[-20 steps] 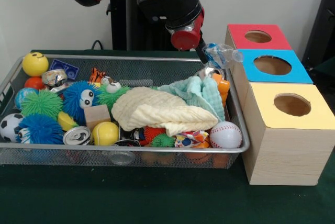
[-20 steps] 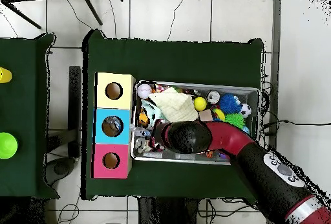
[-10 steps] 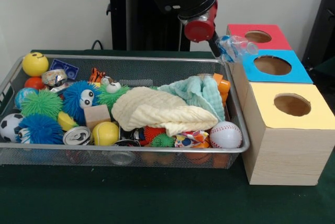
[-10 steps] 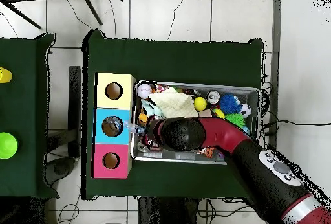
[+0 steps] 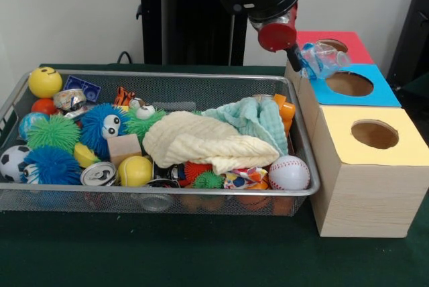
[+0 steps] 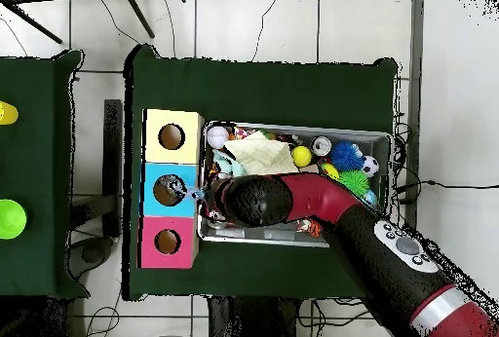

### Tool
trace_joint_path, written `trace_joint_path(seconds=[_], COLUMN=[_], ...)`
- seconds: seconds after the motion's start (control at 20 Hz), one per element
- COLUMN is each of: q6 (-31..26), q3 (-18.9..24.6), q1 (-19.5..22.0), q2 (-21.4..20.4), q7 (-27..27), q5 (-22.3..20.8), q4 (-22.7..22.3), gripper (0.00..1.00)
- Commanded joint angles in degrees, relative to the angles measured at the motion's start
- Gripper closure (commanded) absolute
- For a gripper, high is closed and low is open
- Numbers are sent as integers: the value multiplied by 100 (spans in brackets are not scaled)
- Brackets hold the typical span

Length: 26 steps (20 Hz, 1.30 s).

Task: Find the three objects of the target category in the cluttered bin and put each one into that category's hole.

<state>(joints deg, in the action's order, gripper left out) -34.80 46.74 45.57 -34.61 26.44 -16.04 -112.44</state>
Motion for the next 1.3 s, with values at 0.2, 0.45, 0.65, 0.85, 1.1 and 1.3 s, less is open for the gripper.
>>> trace_joint_path(seconds=[0.2, 0.45, 0.65, 0.85, 1.1, 1.3], q6=[775, 806, 899, 916, 1042, 1182], q3=[-222, -256, -368, -500, -562, -583], q1=[-382, -484, -552, -621, -603, -617], q2=[175, 75, 157, 154, 227, 303], q7=[1503, 1541, 1514, 1552, 1467, 1416], q5=[111, 221, 200, 208, 147, 102], q4=[-241, -275, -224, -162, -101, -46], gripper=[100, 100, 100, 100, 100, 100])
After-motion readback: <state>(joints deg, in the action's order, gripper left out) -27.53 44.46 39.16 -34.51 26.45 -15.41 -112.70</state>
